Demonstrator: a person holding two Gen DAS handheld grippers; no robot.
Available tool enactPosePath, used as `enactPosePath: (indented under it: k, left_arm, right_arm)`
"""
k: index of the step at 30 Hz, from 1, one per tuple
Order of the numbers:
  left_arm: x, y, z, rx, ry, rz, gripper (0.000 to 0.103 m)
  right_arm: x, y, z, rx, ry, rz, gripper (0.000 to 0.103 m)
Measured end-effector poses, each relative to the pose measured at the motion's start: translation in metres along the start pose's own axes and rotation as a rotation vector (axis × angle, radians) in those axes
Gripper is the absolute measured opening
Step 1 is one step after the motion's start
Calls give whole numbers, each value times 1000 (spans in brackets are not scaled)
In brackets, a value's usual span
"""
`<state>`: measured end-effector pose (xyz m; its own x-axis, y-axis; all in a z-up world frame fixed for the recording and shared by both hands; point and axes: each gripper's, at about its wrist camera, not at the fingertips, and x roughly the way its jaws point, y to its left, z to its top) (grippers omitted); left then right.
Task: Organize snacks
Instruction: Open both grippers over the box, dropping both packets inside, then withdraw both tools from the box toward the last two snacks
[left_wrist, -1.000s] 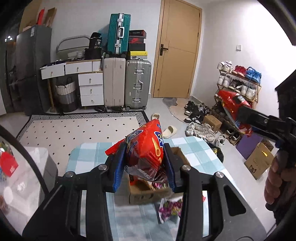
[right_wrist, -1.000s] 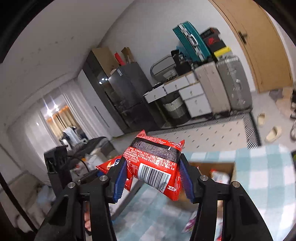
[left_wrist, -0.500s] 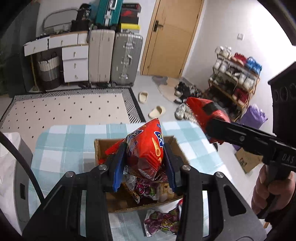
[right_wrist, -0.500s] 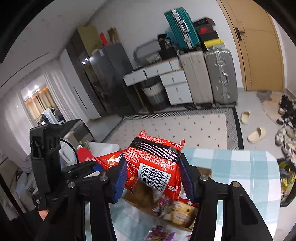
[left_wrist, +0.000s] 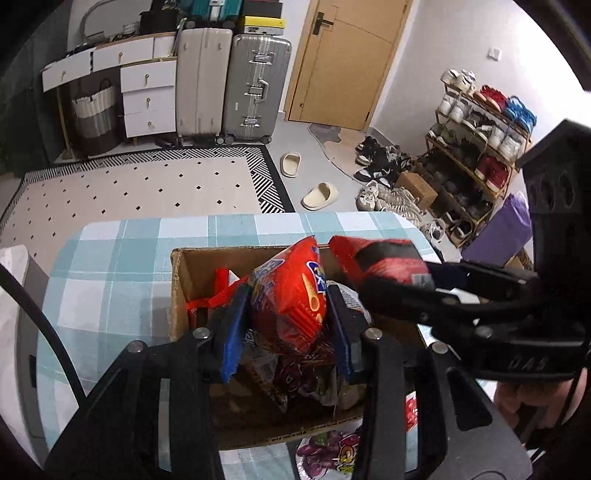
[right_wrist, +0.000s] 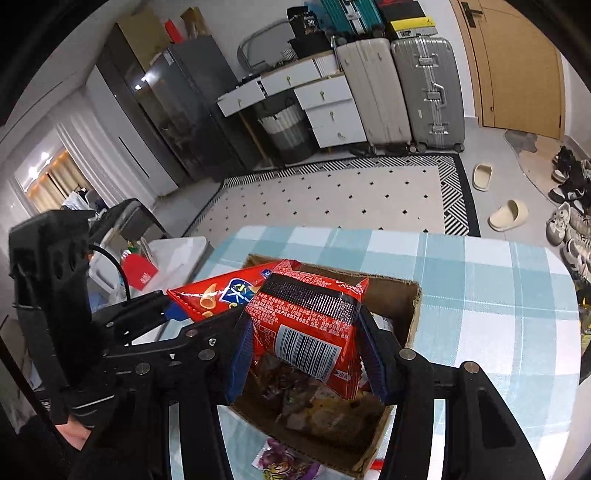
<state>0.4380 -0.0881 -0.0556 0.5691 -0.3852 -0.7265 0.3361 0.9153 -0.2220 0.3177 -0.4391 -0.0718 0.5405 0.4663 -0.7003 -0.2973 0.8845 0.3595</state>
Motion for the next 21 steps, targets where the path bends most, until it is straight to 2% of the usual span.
enactPosePath:
  k: [6, 9, 11, 13, 15, 16, 21]
  left_arm:
    - [14, 12, -2, -33, 0, 6, 38]
    - [13, 13, -4, -19, -3, 61, 44]
    - [15, 17, -4, -47, 19, 103, 68]
    - [10, 25, -7, -92, 0, 94, 71]
    - [3, 26, -9, -100, -18, 77, 74]
    - [1, 26, -10, -96, -18, 88, 77]
    - [-13, 21, -13, -83, -31, 104, 77]
  right_arm:
    - [7, 0, -2, -45, -9, -39, 54]
    - [6, -2, 0, -38, -3, -35, 59]
    - [7, -2, 0, -53, 5, -28, 64]
    - [0, -1, -1, -88, -38, -38, 67]
    - [-6, 0, -1, -93, -56, -23, 81]
    - [-9, -1, -2, -87, -63, -7, 82]
    - [-29, 3, -5, -71, -87, 13, 82]
